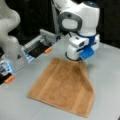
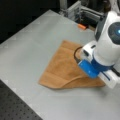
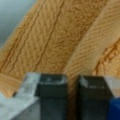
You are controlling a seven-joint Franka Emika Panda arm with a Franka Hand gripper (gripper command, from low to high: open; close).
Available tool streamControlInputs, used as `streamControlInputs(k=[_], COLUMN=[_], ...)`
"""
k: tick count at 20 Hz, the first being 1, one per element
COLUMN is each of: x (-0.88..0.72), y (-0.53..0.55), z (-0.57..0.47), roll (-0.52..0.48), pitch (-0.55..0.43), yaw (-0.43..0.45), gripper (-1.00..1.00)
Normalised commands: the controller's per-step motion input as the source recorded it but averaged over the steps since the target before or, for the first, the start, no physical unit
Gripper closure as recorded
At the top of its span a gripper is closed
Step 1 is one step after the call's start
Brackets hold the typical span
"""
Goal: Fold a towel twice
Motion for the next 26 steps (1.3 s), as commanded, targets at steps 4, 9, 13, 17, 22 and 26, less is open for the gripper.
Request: streamControlInputs(k=[4, 9, 13, 17, 22, 26], x=[-0.50, -0.41, -0.28, -0.18, -0.21, -0.26], y=[-0.56, 0.12, 0.28, 0.14, 0.08, 0.03], z=[-0.01, 0.00, -0.01, -0.04, -0.04, -0.04], roll=[0.255, 0.203, 0.140, 0.137, 0.141, 0.134], pitch=[-0.062, -0.069, -0.052, -0.029, -0.015, -0.024], yaw=[0.094, -0.094, -0.115, -0.154, -0.169, -0.102], gripper=[1.00, 1.00, 1.00, 1.00, 1.00, 1.00])
